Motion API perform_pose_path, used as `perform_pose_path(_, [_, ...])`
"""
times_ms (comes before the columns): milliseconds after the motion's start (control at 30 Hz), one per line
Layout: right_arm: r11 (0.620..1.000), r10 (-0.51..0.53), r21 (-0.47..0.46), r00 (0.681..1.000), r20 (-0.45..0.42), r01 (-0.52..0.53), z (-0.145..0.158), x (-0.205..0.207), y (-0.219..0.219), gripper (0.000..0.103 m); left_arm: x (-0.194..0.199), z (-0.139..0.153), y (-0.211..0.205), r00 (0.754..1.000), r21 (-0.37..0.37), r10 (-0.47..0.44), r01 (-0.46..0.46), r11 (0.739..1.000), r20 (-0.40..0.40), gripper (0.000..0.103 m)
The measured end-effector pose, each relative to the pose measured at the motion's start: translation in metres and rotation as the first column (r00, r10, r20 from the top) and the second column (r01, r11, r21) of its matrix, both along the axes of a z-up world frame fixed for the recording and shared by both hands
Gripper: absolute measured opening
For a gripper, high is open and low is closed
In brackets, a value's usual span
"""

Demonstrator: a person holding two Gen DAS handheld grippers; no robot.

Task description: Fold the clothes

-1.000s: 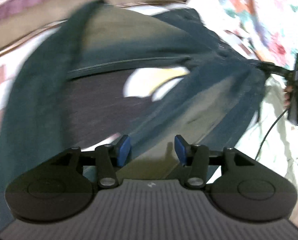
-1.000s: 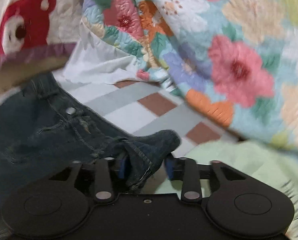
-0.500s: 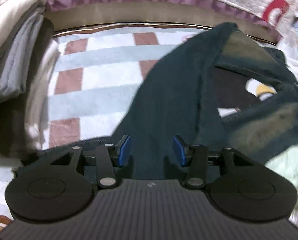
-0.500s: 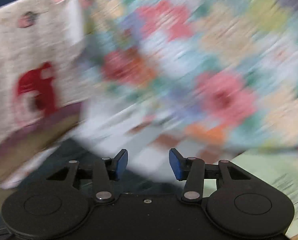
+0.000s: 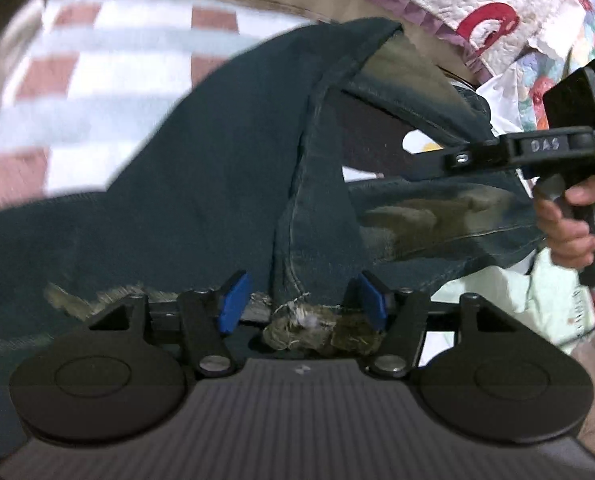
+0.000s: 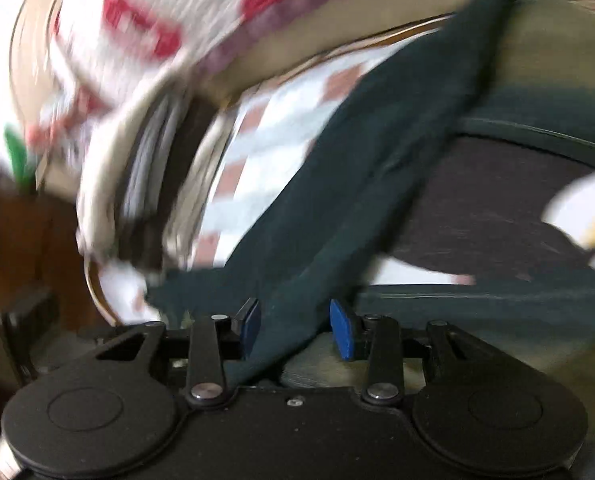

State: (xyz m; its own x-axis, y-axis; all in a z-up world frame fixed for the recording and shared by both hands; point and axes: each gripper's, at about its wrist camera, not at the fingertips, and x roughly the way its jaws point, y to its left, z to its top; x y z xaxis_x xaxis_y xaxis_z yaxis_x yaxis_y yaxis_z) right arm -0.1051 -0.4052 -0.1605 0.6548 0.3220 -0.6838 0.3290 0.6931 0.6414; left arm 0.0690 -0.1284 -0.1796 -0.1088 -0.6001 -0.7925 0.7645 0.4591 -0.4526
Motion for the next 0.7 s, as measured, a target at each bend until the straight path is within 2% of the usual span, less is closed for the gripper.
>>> perform_pose_path(33, [1.0, 0.02, -0.023, 1.0, -0.01, -0.021, -0.002, 0.008, 0.005, 0.044, 0.0, -0.004, -0.001, 1.0, -0.005, 0.008, -0.008, 1.0, -0.013, 0.058])
perform_pose_path(67, [0.998, 0.038, -0.045, 0.999, -0.02, -0.039, -0.004, 0.016, 0.01, 0.044, 0.0, -0.008, -0.003, 1.0, -0.01, 0.016, -0.016, 1.0, -0.026, 0.053])
perform_pose_path(100, [0.997, 0.046, -0.061, 0.999, -0.026, -0.047, -0.007, 0.02, 0.014, 0.044, -0.001, -0.011, -0.005, 0.999, -0.013, 0.019, -0.019, 1.0, -0.031, 0.041])
perform_pose_path(133, [0.996, 0.043, -0.076, 0.999, -0.025, -0.045, -0.009, 0.021, 0.019, 0.044, -0.003, -0.012, -0.007, 1.0, -0.013, 0.013, -0.013, 1.0, -0.023, 0.006])
perform_pose_path(167, [0.995, 0.041, -0.093, 0.999, -0.024, -0.043, -0.011, 0.02, 0.022, 0.044, -0.005, -0.01, -0.008, 1.0, -0.015, 0.007, -0.007, 1.0, 0.001, 0.007])
perform_pose_path(233, [0.988, 0.027, -0.154, 0.999, -0.028, -0.031, -0.012, 0.016, 0.022, 0.044, -0.011, 0.002, -0.006, 0.995, -0.024, -0.001, 0.003, 1.0, 0.103, 0.007])
perform_pose_path(300, [0.972, 0.007, -0.233, 0.999, -0.036, -0.015, -0.015, 0.017, 0.019, 0.044, -0.009, 0.02, 0.0, 0.975, -0.042, 0.02, -0.011, 0.999, 0.223, 0.007])
perform_pose_path(400, [0.936, -0.04, -0.351, 0.999, -0.033, 0.026, -0.013, 0.007, 0.011, 0.044, 0.003, 0.044, 0.012, 0.928, -0.077, 0.092, -0.069, 0.995, 0.361, 0.007])
perform_pose_path(500, [0.901, -0.026, -0.433, 0.998, -0.061, -0.002, -0.015, 0.008, 0.004, 0.045, 0.015, 0.059, 0.022, 0.86, -0.091, 0.158, -0.13, 0.987, 0.484, 0.007])
perform_pose_path(533, [0.888, -0.023, -0.46, 0.997, -0.07, -0.012, -0.016, 0.008, 0.001, 0.045, 0.018, 0.062, 0.024, 0.84, -0.095, 0.178, -0.151, 0.984, 0.512, 0.007])
perform_pose_path(633, [0.843, -0.013, -0.537, 0.995, -0.099, -0.042, -0.019, 0.009, -0.007, 0.045, 0.03, 0.071, 0.028, 0.801, -0.12, 0.236, -0.204, 0.972, 0.55, 0.007])
perform_pose_path(700, [0.809, -0.007, -0.585, 0.993, -0.118, -0.064, -0.021, 0.01, -0.012, 0.047, 0.036, 0.08, 0.025, 0.77, -0.139, 0.241, -0.197, 0.971, 0.59, 0.007])
